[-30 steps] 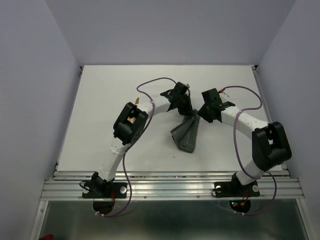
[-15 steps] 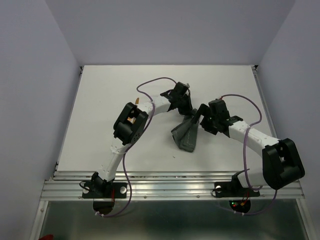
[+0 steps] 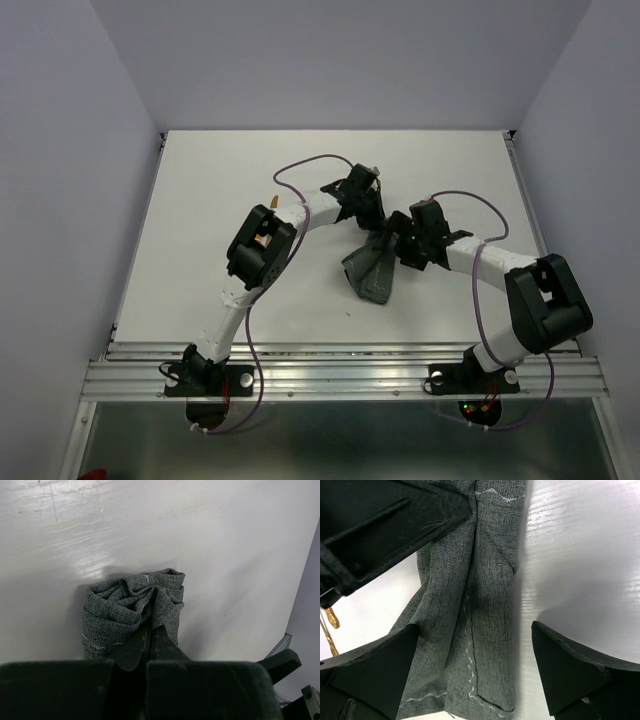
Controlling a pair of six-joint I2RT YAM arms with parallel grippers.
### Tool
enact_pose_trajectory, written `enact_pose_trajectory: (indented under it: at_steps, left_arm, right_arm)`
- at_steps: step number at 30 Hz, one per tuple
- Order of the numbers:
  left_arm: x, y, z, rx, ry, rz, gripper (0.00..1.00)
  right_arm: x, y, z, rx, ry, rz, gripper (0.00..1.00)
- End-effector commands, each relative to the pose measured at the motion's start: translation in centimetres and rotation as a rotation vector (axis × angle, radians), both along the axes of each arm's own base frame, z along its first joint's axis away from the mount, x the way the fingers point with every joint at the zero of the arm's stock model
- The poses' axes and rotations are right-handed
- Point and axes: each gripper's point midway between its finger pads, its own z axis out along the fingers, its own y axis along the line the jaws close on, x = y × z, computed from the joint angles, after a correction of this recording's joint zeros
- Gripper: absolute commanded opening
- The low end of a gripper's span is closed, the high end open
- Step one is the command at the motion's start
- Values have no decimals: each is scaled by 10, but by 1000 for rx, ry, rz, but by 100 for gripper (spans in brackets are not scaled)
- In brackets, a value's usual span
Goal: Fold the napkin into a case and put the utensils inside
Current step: Fold the 2/3-rectangle-folded napkin at the center of the board.
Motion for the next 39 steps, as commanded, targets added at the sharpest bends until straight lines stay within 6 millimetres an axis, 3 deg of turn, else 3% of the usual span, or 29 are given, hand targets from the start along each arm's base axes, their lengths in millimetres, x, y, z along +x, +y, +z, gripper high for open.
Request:
enact_pose_trajectory:
  at_steps: [1,15,24,31,36,39]
  left_arm:
    - [0,4,-8,42,-12,3,0]
    - [1,5,-8,40,-11,28,0]
    - [3,5,-5,42,-17,32,0]
    - [2,6,-3,40,-18,35,0]
    - [2,5,1,36,-30,28,0]
    - [3,6,5,41,-46,24,0]
  right_arm:
    - [13,10,4,34,-44,20,100]
    - [23,8,-9,32,-33,-46,100]
    - [16,2,-14,22,-25,-69,86]
    - [10,0,-20,19,-6,-71,70]
    - [7,-1,-23,19,2,-77,67]
    - [7,-2,-25,27,-3,-90,57]
